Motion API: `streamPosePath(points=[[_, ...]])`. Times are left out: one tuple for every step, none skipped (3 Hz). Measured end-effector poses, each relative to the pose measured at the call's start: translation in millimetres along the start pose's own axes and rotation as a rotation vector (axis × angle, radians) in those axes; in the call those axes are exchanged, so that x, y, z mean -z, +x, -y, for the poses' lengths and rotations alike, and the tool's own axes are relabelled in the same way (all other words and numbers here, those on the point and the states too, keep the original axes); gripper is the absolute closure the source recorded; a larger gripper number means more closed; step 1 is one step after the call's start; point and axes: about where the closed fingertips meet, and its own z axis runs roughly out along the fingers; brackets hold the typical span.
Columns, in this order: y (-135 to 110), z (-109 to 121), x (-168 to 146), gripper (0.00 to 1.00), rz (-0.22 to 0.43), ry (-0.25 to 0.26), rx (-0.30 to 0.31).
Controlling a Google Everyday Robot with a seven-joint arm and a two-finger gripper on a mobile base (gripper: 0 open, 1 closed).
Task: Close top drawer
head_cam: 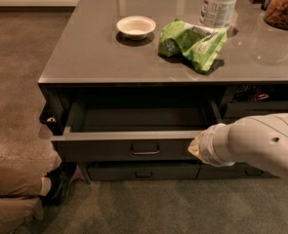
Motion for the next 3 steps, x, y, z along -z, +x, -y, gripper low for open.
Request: streamPosePath(points=[[10.2, -12.4, -15.1, 1.0, -0.022, -0.046, -0.017], [13.8, -20.7, -42.5, 1.0, -0.051, -0.101, -0.023], [15.3, -26.8, -66.2, 1.0, -0.075, -0.145, -0.025]])
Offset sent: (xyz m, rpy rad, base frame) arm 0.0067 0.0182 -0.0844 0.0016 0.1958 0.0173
